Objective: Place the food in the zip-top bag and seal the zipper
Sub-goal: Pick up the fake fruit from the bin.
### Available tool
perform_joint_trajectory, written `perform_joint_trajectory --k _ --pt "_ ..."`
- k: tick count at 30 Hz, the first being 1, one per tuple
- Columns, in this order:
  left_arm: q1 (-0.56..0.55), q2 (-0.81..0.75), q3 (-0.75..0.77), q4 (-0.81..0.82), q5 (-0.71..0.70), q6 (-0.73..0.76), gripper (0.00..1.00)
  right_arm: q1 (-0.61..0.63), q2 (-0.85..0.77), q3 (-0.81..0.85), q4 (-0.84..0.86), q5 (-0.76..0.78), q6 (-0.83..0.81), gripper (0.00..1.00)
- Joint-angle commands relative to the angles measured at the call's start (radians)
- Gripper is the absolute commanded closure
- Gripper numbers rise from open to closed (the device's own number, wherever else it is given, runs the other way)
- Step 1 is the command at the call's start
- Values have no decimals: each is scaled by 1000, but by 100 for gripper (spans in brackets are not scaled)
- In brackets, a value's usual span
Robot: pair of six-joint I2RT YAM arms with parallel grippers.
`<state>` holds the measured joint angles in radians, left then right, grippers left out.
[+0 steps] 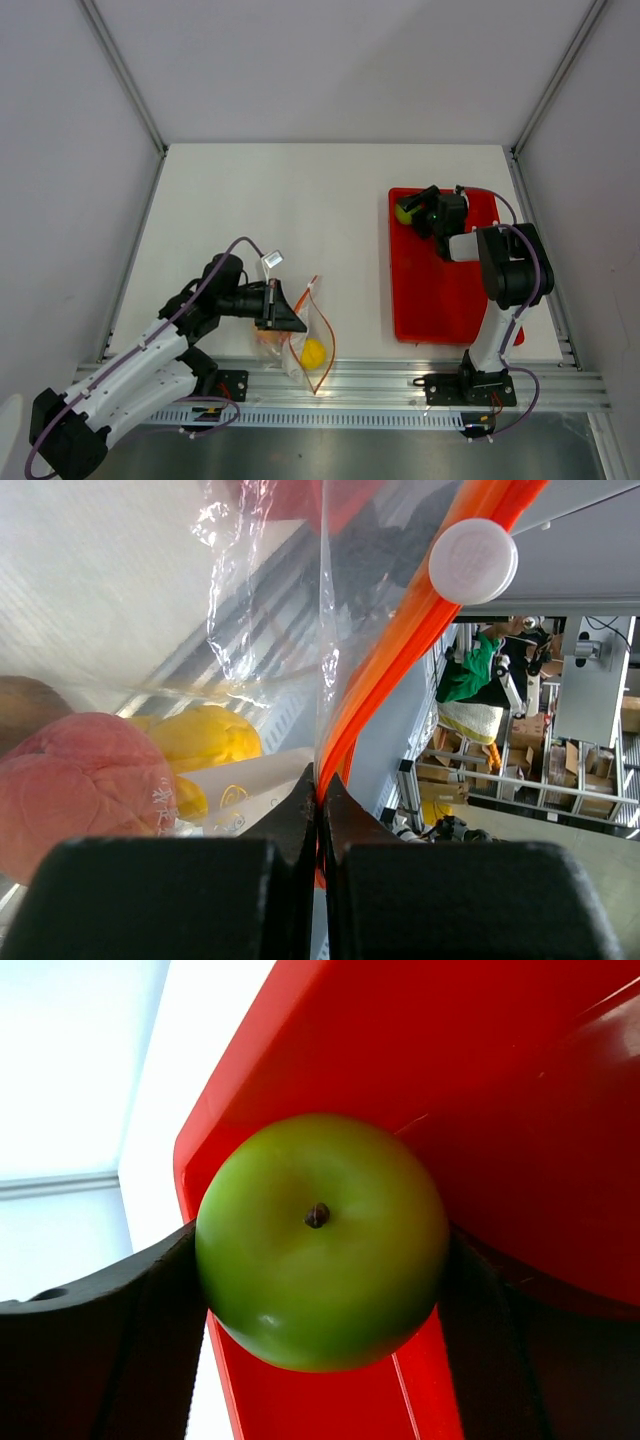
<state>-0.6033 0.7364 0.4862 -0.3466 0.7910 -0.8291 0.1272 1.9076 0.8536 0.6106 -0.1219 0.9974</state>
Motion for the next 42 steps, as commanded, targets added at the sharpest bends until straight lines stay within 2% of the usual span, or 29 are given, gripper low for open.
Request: perform_joint_trajectory --k 1,4,5,7,8,11,15,22,31,36,41,42 --pt "-4 -20 -5 12 4 -11 100 8 38 -22 -60 18 7 27" --pt "-4 -35 0 1 -1 -11 99 6 25 -48 -22 2 12 42" --pt "-4 -38 2 -11 -4 -11 99 6 21 -53 -15 -1 14 51" --pt "-4 -51 6 -25 -12 -7 99 3 2 -67 -5 -12 12 60" --pt "-3 -54 12 -38 -18 -5 100 3 -5 -70 -3 -16 9 69" --pt "-4 -68 15 -58 -29 -7 99 -4 -47 -91 -6 -28 0 85" --pt "-3 -81 18 -81 -47 -10 99 -6 -129 -140 -14 -35 -9 100" --pt "-4 -81 57 -120 -78 -5 99 -5 -361 -221 -119 -47 -95 100" --pt "-3 -38 98 -92 -104 -4 99 157 -846 -214 -538 35 -353 100" --pt "-4 -64 98 -60 -116 -10 99 158 -1134 -186 -759 -34 -497 100" --pt "-4 -60 72 12 -104 -33 99 160 -1251 -163 -876 -177 -556 100" --pt "-3 -58 63 20 -99 -36 99 160 -1253 -157 -877 -265 -560 100"
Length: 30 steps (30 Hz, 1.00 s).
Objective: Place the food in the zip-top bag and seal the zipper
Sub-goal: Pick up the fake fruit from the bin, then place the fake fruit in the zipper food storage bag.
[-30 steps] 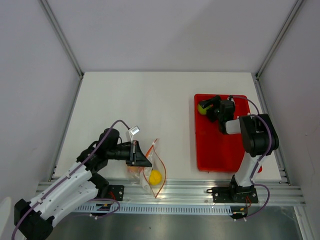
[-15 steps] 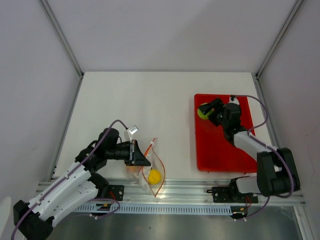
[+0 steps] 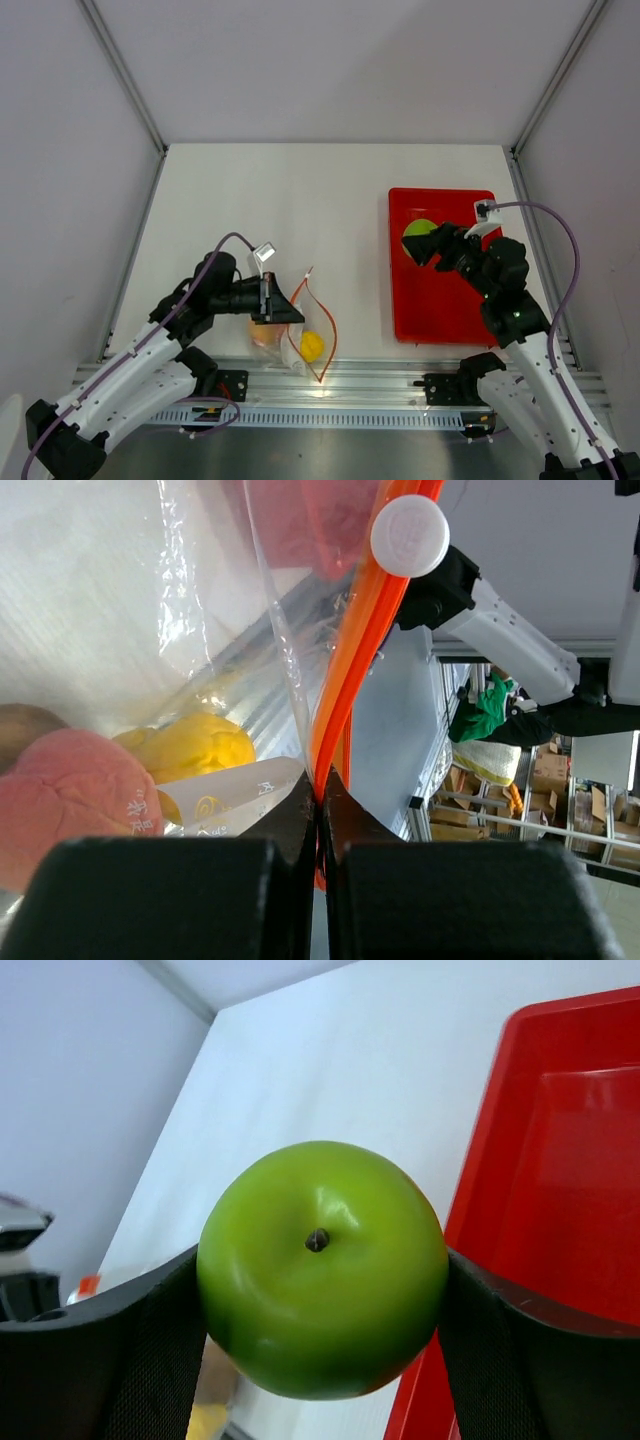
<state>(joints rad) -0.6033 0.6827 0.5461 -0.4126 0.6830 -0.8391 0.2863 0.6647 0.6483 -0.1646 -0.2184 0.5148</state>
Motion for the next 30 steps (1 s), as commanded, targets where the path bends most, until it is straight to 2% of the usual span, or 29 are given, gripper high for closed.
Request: perform_joint_trajectory --k 1,4,7,9,11,12,18,22,25,30 --pt "-4 3 2 93 9 -29 99 5 -4 59 -107 -212 -78 100" --pt "-4 15 -2 119 23 -34 99 27 4 76 -108 -341 -75 100" --pt "-4 44 8 133 46 -26 99 120 -23 80 -89 -374 -87 100" --pt "-4 61 11 136 59 -20 99 232 -36 103 -102 -357 -99 100" --pt "-3 70 17 136 62 -9 99 321 -43 117 -113 -299 -101 100" --pt "-3 80 23 138 64 -6 99 417 -50 119 -107 -274 -98 100" --pt "-4 109 35 169 81 -6 100 781 16 145 -92 -46 -117 100" --pt "-3 109 41 172 76 -11 99 936 114 157 -70 80 -142 100" --pt "-4 107 43 160 67 -6 99 981 211 166 -49 129 -171 100" --pt "-4 106 46 118 46 6 99 987 338 209 -47 137 -220 100"
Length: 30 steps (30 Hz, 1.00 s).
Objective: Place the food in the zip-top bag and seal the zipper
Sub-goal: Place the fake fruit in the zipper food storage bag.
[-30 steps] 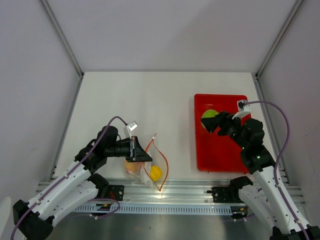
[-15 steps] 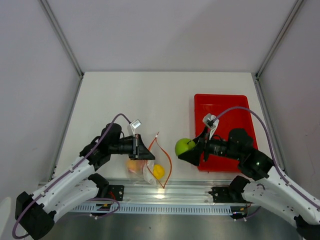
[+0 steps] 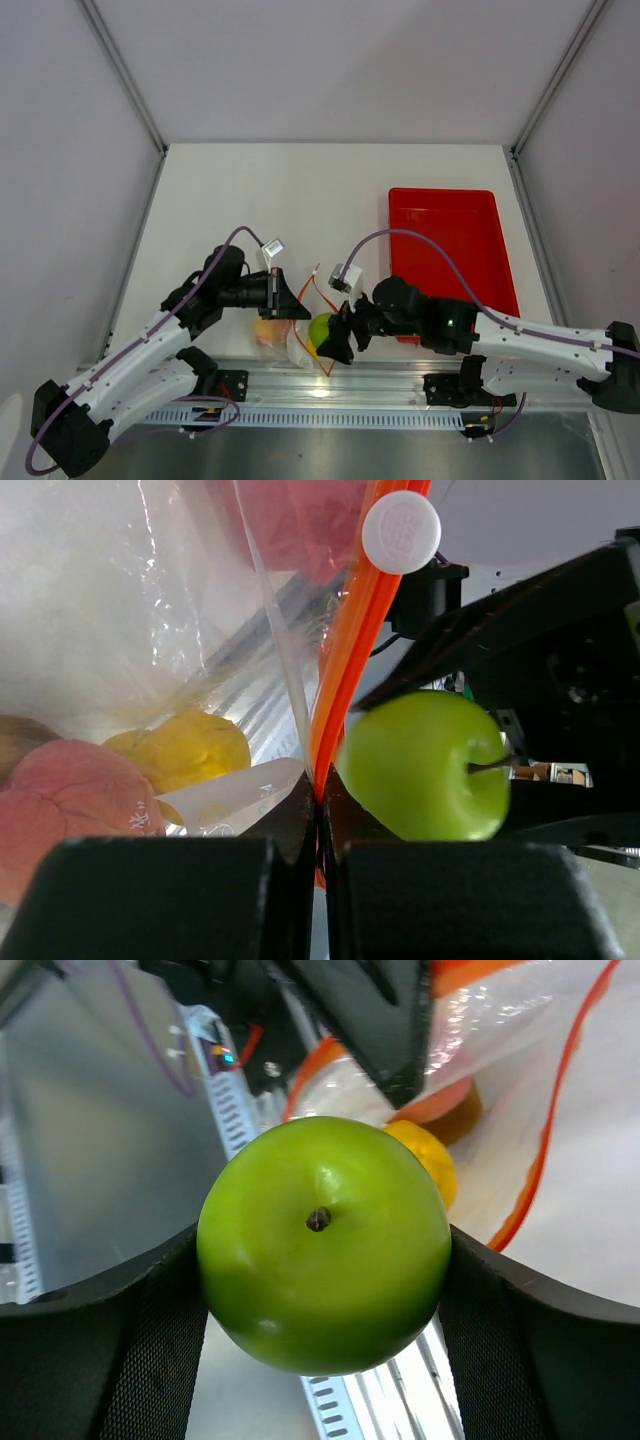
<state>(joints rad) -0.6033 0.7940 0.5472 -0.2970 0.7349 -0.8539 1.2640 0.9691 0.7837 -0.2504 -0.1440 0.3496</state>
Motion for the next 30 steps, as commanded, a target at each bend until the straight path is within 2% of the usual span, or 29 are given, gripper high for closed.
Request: perform_joint_trajectory --k 1,2,3,5,8,9,11,12,13,14,24,30 --pt "-4 -1 52 -7 -6 32 100 11 46 77 36 99 -49 100" --pt "-4 5 56 -17 -6 36 99 11 59 72 36 116 -43 100" --pt "-3 5 62 -24 -8 41 99 14 59 66 46 135 -35 94" --pt "-4 5 60 -39 -12 49 99 20 53 46 57 208 -8 90" --pt "-3 1 54 -31 -14 44 99 28 45 12 83 248 6 65" --pt "-4 10 56 -30 -8 47 99 29 52 15 79 262 8 45" --pt "-4 16 60 -31 -3 52 99 31 63 22 68 284 6 32" --pt "-3 17 65 -30 -6 53 99 29 74 31 63 285 5 22" --pt "-4 22 65 -28 -5 55 99 31 79 35 62 284 2 5" --pt "-3 22 60 -24 -3 55 100 29 83 38 62 278 2 0" --pt "-4 34 76 9 24 55 99 66 89 45 80 279 9 1" --pt "-4 -10 83 -27 37 67 100 72 54 118 7 497 61 1"
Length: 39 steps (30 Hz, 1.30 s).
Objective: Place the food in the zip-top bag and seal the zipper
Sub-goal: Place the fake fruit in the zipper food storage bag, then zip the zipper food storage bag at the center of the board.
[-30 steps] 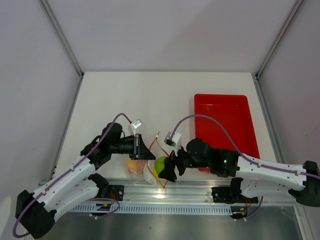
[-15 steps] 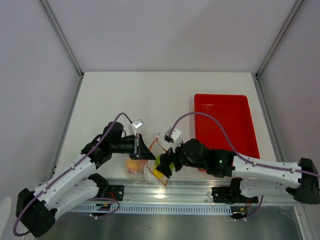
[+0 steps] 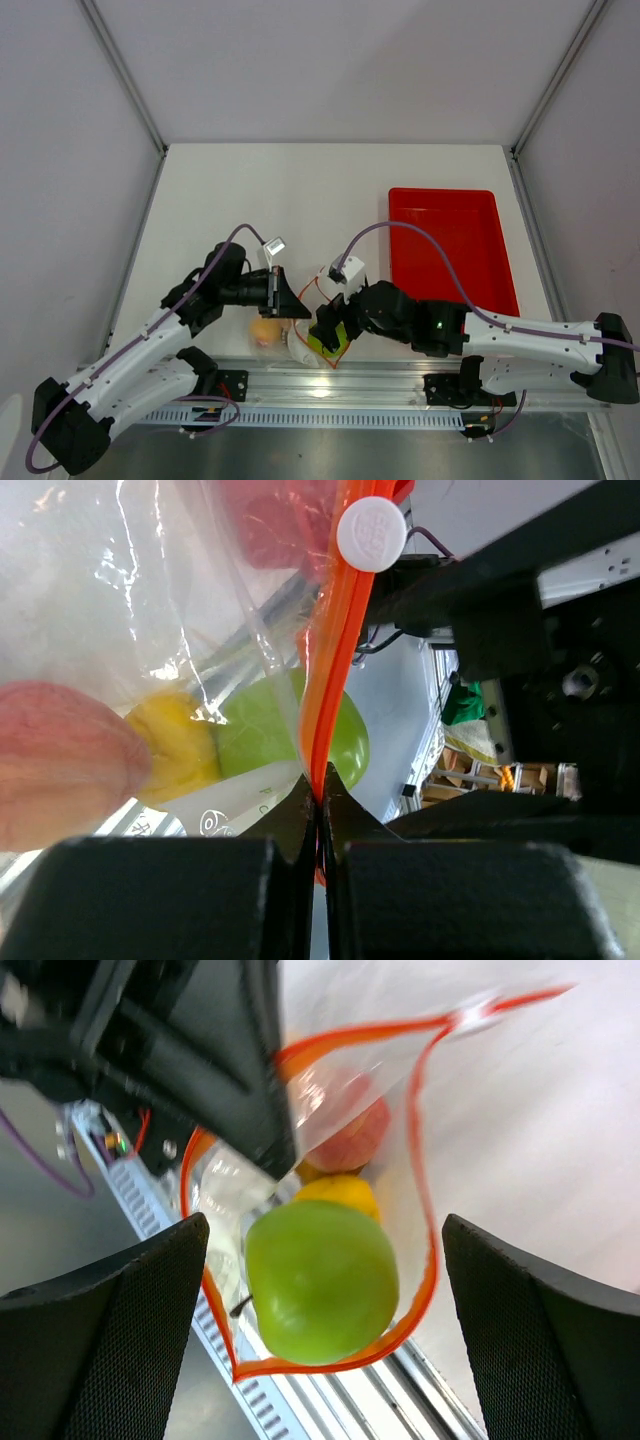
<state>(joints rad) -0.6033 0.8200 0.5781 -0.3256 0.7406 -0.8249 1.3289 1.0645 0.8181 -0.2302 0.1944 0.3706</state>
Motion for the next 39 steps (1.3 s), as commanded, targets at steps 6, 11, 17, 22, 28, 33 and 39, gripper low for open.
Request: perform_joint_trajectory --k 6,11,17,22,28,33,39 --pt "-4 -68 100 -115 16 87 99 3 -83 93 -59 335 143 1" --pt "-4 -102 132 -161 37 84 100 1 -80 130 -155 430 202 1" --pt "-6 -145 198 -134 105 3 100 3 -150 90 -141 405 168 1" --pt "-12 -180 226 -171 103 -9 99 -2 -230 62 -153 353 77 1" --pt "-30 -199 195 -138 141 -54 99 -31 -339 9 -160 262 -71 0" --pt "-39 -214 192 -139 154 -65 99 -124 -408 -39 -78 -113 -270 5" --pt "-43 -226 213 -165 180 -72 100 -235 -354 -30 -12 -426 -371 29"
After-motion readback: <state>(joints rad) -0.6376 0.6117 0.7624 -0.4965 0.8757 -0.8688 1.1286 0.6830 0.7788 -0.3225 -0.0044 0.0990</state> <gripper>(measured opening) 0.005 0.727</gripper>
